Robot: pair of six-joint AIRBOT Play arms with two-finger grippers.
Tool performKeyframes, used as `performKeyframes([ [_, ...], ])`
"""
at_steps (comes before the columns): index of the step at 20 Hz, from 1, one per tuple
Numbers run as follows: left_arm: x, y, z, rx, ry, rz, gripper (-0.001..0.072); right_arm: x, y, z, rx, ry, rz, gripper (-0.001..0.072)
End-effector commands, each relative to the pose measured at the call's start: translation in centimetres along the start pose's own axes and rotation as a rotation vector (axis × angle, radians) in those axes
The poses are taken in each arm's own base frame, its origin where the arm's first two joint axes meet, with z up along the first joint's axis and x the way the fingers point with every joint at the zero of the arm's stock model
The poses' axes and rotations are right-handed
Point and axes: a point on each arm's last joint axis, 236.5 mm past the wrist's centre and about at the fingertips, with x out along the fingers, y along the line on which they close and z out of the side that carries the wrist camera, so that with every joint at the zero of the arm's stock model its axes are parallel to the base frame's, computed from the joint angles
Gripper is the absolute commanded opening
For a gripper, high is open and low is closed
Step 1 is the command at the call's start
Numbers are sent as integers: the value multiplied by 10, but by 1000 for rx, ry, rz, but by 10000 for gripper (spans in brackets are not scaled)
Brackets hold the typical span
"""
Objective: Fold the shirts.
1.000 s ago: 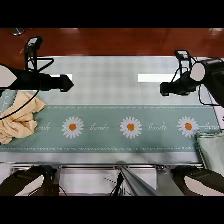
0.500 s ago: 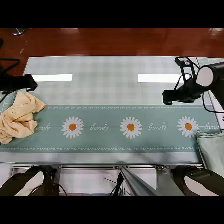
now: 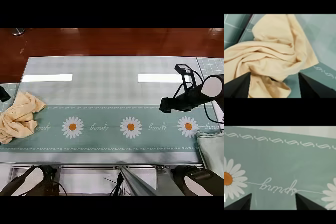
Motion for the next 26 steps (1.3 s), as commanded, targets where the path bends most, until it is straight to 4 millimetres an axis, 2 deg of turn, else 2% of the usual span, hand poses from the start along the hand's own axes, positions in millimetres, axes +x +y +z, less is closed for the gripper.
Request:
performKeyframes([
  [1, 31, 33, -23, -80, 70, 62, 701, 0, 7, -2, 31, -1, 31, 623],
  [4, 51, 49, -39, -80, 140, 129, 701, 0, 7, -2, 46, 0, 31, 623],
  [11, 84, 48, -57, -66, 239, 117, 700, 0, 13, -2, 69, 4, 55, 623],
  [18, 97, 47, -88, -21, 357, 105, 698, 0, 15, -3, 79, 8, 61, 623],
  [19, 98, 46, -90, -20, 361, 104, 666, -1, 16, -4, 81, 10, 69, 624],
  [21, 99, 46, -97, -16, 376, 102, 34, -1, 17, -4, 83, 10, 73, 623],
  [24, 97, 26, -97, 14, 377, 11, 26, -1, 18, -4, 83, 12, 74, 623],
  [26, 85, -5, -79, -42, 297, -108, 26, -1, 21, -4, 87, 13, 89, 623],
])
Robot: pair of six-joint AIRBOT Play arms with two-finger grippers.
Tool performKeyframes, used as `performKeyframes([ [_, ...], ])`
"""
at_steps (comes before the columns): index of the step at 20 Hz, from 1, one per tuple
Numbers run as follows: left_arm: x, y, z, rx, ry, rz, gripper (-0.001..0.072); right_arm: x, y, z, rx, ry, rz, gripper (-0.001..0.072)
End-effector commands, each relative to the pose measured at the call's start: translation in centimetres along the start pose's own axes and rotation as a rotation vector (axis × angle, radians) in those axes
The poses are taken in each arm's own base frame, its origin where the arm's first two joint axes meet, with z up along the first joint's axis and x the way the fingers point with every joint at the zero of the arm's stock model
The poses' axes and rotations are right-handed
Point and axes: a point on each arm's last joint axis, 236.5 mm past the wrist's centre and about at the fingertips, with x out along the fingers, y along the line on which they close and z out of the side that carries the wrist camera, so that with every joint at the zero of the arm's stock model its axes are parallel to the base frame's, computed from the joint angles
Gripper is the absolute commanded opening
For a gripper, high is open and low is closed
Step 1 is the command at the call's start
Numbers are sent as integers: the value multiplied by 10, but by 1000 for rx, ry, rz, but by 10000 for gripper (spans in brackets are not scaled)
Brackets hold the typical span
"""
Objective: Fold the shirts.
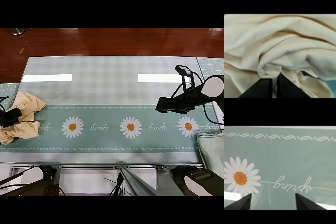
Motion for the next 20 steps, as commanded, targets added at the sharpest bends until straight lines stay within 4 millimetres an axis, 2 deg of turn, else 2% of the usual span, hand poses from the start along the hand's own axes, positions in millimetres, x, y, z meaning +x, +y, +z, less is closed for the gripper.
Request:
performKeyframes([
  [1, -29, -57, 17, -11, -114, -238, 26, -2, 7, 0, 0, -3, 30, 623],
  [3, -72, -99, 37, -13, -255, -406, 26, -8, 13, 4, 1, -40, 53, 623],
  [5, -126, -134, 50, 23, -395, -537, 25, -22, 17, 10, -5, -102, 67, 623],
  [9, -247, -199, 50, 138, -616, -749, 25, -53, 22, 12, -25, -206, 90, 623],
  [13, -379, -257, 22, 338, -826, -914, 25, -80, 25, 9, -43, -290, 103, 623],
  [16, -475, -280, -4, 439, -988, -1025, 25, -95, 24, 7, -54, -340, 103, 623],
  [18, -523, -286, -23, 485, -1076, -1086, 25, -104, 26, 6, -59, -369, 109, 623],
  [20, -550, -297, -50, 556, -1098, -1151, 25, -112, 27, 5, -63, -395, 116, 623],
])
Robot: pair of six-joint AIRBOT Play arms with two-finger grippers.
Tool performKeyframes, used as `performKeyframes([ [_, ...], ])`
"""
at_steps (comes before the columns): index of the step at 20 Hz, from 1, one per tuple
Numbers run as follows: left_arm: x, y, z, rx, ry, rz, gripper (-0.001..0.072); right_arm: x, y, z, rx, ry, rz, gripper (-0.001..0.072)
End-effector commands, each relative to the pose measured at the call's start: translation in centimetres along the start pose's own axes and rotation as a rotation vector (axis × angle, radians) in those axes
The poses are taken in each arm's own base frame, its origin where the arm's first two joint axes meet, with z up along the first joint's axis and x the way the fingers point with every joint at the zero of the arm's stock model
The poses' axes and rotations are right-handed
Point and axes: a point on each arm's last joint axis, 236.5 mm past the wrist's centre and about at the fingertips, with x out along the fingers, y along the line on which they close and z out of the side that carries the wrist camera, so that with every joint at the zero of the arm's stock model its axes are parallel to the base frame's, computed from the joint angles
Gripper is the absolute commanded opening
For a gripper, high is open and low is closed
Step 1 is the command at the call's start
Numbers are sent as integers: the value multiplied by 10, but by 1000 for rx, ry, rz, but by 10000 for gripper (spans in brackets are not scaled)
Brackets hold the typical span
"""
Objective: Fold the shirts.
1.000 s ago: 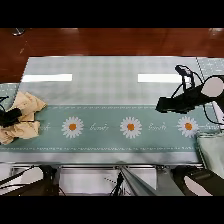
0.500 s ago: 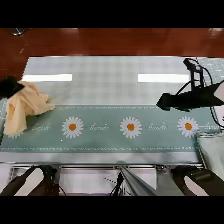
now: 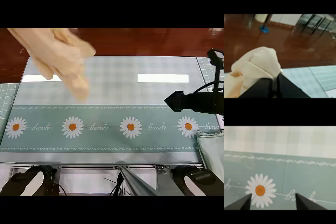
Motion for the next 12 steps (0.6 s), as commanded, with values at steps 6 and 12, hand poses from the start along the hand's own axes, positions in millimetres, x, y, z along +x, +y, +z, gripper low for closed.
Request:
performKeyframes([
  [6, 13, -141, -63, 52, 143, -378, 25, -20, 5, 7, -9, -79, 16, 623],
  [12, 48, -134, -235, -77, 459, -380, 26, -20, 4, 9, -4, -87, 10, 623],
])
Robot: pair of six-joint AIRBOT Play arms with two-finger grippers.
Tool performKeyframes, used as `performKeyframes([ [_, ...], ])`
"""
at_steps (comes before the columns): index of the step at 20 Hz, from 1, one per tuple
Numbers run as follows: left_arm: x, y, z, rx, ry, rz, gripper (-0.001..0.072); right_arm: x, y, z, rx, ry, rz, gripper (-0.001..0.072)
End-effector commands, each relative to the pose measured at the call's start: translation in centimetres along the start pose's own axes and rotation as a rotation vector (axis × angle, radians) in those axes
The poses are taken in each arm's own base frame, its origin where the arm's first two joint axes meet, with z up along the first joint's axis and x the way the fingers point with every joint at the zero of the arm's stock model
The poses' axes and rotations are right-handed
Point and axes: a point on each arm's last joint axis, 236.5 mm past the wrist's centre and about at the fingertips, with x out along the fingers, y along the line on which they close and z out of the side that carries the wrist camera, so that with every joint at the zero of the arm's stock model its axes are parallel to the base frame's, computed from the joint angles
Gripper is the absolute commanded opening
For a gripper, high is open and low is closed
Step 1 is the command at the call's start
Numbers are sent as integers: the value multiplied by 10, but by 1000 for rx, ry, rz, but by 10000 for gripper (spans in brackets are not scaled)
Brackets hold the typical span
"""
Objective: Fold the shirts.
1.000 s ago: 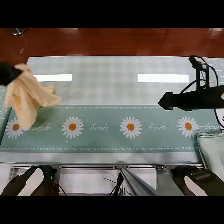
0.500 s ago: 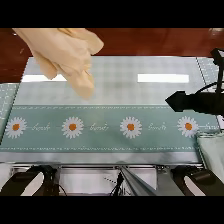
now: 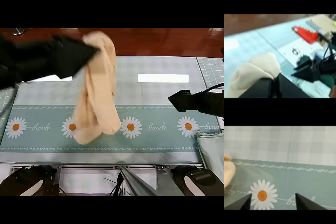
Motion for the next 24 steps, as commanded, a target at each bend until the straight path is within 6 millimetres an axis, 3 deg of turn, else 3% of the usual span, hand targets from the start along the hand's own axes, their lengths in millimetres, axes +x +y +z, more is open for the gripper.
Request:
performKeyframes([
  [1, 32, 21, -94, -89, 170, 11, 26, 0, -1, 1, 0, -5, -5, 623],
  [6, 33, 67, -228, -225, 452, 89, 31, 0, -13, 2, 5, -10, -54, 623],
  [7, 31, 74, -250, -255, 501, 104, 155, 1, -13, 2, 8, -7, -55, 623],
  [8, 30, 79, -266, -294, 538, 120, 575, 3, -14, 2, 8, -1, -58, 623],
  [9, 27, 84, -277, -310, 578, 134, 703, 7, -17, 2, 6, 5, -69, 623],
  [11, 15, 100, -283, -300, 642, 173, 703, 15, -35, 10, -22, -6, -143, 623],
  [13, -13, 124, -272, -342, 700, 247, 702, 12, -77, 30, -49, -65, -300, 623],
  [15, -55, 153, -255, -373, 744, 338, 702, -6, -133, 42, 48, -116, -459, 623],
  [17, -93, 186, -239, -409, 680, 464, 702, -23, -187, 32, 235, -112, -545, 624],
  [18, -108, 201, -240, -466, 619, 525, 702, -24, -199, 22, 290, -84, -538, 623],
  [20, -114, 204, -269, -650, 550, 500, 703, -12, -213, -2, 349, -17, -484, 623],
  [21, -109, 193, -294, -744, 555, 422, 703, -1, -214, -16, 370, 19, -452, 623],
  [22, -99, 179, -314, -799, 546, 332, 702, 16, -207, -32, 410, 59, -397, 623],
  [24, -77, 154, -335, -829, 480, 168, 703, 62, -169, -49, 469, 111, -185, 623],
])
